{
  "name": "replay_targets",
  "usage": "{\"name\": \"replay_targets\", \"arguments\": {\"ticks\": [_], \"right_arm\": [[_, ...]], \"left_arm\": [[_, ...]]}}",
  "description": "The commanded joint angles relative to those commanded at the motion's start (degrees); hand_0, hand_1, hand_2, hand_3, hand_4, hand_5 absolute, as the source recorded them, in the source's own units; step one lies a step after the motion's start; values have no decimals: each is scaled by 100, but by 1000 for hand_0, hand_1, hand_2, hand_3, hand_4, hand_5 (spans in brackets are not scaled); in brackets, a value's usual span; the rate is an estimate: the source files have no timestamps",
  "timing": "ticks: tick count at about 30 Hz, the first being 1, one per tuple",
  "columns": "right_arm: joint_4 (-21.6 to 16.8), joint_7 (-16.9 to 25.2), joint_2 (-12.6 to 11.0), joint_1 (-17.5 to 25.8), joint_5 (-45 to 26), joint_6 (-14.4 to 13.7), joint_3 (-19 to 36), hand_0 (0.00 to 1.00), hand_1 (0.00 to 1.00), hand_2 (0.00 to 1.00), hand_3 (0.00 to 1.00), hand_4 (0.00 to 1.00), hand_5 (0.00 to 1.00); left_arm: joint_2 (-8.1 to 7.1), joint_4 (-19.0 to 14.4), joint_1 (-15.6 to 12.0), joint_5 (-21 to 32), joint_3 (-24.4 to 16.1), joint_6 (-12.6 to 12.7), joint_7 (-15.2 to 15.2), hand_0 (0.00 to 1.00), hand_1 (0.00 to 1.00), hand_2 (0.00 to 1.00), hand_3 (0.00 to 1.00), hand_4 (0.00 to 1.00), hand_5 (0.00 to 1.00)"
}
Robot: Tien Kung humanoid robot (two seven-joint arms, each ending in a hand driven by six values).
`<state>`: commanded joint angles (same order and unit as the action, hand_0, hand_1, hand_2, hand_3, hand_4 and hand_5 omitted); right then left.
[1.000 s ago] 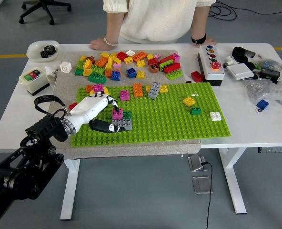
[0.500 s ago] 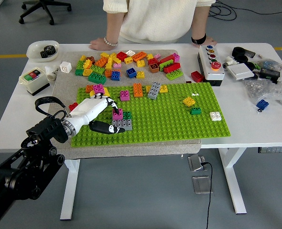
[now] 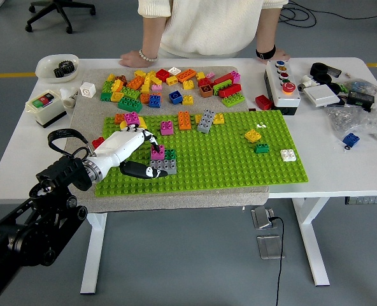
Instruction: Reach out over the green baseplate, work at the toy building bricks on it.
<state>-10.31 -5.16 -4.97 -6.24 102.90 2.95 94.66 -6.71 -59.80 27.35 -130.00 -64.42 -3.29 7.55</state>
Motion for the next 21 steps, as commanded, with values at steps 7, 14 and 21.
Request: {"name": "replay_targets", "arguments": {"ticks": [7, 14, 21], "right_arm": [[0, -3, 1, 10, 8, 4, -2, 745, 637, 676, 612, 853, 555], [0, -4, 6, 8, -3, 2, -20, 745, 637, 676, 614, 854, 555], [0, -1, 4, 7, -1, 0, -25, 745, 637, 676, 614, 854, 555]], "left_arm": [[-5, -23, -2, 0, 4, -78, 9, 998, 935, 855, 589, 998, 549], [26, 21, 27, 0, 2, -50, -8, 998, 935, 856, 588, 998, 546], [36, -21, 34, 0, -28, -104, -37, 998, 935, 856, 590, 998, 545]]}}
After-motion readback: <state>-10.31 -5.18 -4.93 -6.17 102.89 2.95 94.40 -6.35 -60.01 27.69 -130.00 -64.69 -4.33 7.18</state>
